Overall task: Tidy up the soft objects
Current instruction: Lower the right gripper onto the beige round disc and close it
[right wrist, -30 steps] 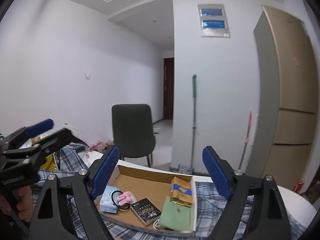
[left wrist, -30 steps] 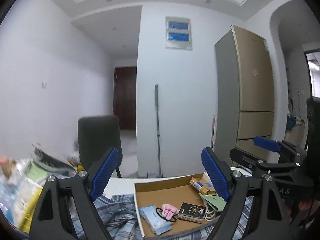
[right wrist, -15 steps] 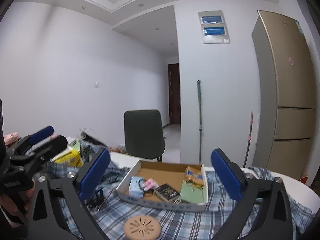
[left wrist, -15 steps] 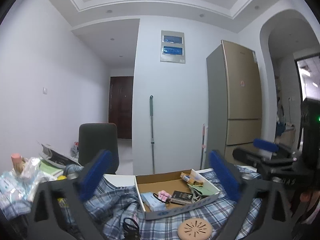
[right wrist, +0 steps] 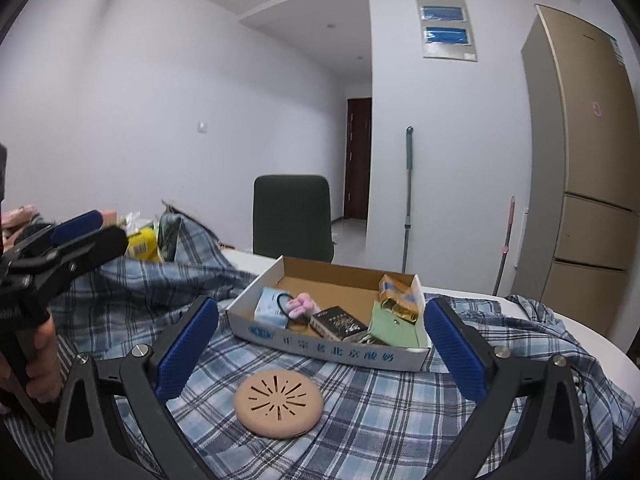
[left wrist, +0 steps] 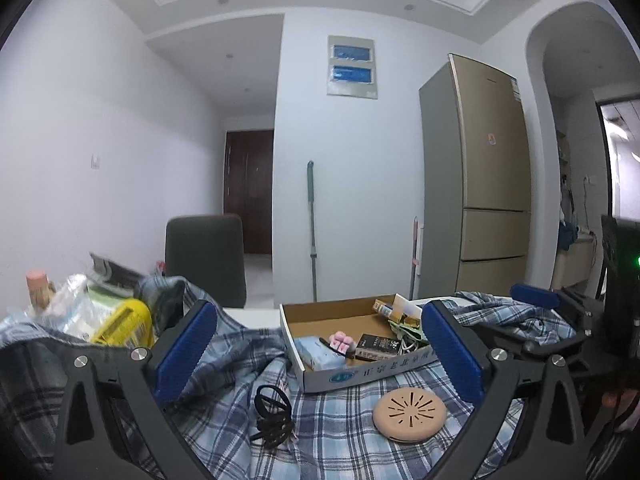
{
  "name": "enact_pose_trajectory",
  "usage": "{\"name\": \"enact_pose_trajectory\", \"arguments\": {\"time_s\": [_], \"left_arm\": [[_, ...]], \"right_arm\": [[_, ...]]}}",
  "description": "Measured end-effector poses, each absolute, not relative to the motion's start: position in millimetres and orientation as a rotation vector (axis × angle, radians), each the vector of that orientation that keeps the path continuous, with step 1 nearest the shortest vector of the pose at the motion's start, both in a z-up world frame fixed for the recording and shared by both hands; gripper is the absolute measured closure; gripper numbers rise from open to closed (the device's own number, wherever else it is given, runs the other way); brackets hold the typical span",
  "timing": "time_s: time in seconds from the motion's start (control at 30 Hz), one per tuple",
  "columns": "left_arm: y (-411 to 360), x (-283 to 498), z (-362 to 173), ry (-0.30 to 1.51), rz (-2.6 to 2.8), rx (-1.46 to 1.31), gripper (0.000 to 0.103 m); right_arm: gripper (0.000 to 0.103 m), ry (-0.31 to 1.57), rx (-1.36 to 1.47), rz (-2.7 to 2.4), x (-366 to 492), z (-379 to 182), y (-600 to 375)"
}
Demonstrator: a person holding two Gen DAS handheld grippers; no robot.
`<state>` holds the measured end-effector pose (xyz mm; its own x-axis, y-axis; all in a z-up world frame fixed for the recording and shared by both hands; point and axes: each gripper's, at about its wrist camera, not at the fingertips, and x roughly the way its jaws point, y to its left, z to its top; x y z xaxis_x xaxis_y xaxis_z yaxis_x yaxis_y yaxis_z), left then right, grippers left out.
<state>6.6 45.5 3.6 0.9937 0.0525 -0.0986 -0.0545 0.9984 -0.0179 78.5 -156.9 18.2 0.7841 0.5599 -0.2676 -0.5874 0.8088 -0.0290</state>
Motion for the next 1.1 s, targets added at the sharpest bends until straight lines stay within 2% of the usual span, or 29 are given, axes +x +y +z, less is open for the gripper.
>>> {"name": "enact_pose_trajectory", "arguments": {"time_s": [0.17,0.4,0.57,0.77,0.97,1.1], "left_arm": [[60,10,1,0.115,0.067,-0.086,0.0],[57,19,-1,0.175,0.072,-0.044,0.0],[54,41,-10,0.346,0.016,-0.023,0.0],[56,53,-20,0.427,0.073,0.009,0.0],[70,59,-27,0.488,0.084,-0.037,0.0],[81,65,-33,0.523,0.071,-0.092,0.0]], "right_arm": [[0.0,0.274,-0.129,0.628,78,12,-154],[0.0,0.312,-0.117,0.643,84,12,-154],[0.0,0.551,-0.139,0.788,109,16,-140],[0.0,0.693,-0.373,0.735,122,-5,-107],[0.0,0.817,-0.391,0.792,134,-33,-90],[0.01,0.861,-0.387,0.83,143,-43,-83]]}}
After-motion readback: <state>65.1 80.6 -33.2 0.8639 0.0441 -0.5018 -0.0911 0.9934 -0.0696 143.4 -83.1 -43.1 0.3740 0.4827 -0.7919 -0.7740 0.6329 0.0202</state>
